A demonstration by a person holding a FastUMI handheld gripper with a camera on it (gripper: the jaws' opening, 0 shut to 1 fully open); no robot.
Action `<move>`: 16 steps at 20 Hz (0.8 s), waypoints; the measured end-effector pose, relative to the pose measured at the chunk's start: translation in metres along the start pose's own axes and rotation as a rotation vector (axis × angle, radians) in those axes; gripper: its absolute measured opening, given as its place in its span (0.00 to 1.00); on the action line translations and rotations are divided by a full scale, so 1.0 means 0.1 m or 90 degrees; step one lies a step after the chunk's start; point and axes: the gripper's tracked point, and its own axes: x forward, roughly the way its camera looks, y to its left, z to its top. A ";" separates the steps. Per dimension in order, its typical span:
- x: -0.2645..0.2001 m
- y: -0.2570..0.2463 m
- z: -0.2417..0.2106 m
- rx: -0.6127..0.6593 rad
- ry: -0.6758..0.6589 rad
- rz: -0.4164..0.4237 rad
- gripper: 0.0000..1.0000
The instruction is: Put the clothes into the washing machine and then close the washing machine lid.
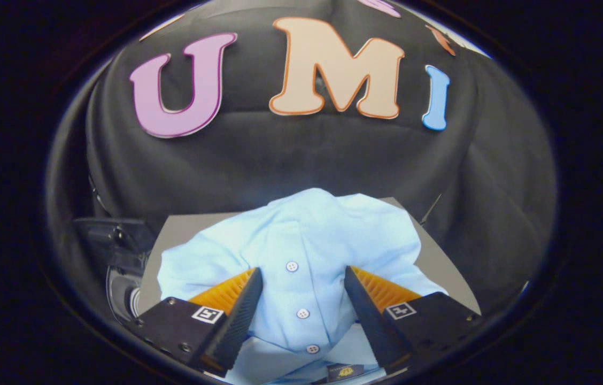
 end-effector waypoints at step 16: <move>-0.21 0.20 0.19 0.039 -0.037 0.097 0.01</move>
